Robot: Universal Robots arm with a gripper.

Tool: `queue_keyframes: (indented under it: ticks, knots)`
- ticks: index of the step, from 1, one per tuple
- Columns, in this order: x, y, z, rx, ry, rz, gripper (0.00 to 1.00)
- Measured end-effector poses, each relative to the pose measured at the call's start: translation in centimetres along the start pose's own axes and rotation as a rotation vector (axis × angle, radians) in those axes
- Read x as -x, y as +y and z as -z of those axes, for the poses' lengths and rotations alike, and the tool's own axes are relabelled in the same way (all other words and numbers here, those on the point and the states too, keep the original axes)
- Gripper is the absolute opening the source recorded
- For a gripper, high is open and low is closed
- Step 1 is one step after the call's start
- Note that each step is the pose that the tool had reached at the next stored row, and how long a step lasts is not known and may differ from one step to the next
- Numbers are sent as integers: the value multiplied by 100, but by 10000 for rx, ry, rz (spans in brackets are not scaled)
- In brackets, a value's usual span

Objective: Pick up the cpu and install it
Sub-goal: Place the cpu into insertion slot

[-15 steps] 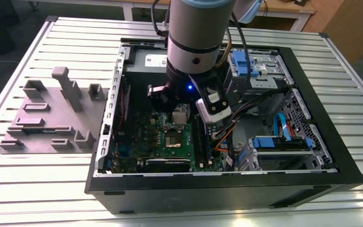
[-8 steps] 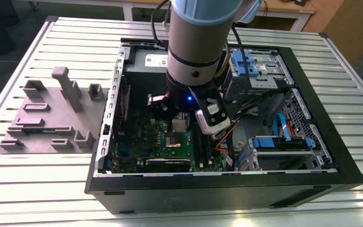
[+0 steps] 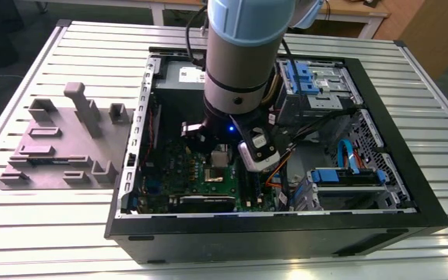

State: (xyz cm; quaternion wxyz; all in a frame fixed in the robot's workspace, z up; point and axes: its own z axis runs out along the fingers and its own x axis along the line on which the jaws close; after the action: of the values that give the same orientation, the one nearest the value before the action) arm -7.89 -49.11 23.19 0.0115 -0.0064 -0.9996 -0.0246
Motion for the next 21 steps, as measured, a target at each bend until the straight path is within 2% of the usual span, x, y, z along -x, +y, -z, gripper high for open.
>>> queue_keyframes:
  ticks: [6,10,18,21]
  knots:
    - [1,-12,-104,-2,0,12,47]
    - [2,-20,-143,1,-38,21,47]
    - [-65,-28,-290,-2,-35,95,47]
    - [-69,-31,-343,-1,-35,100,47]
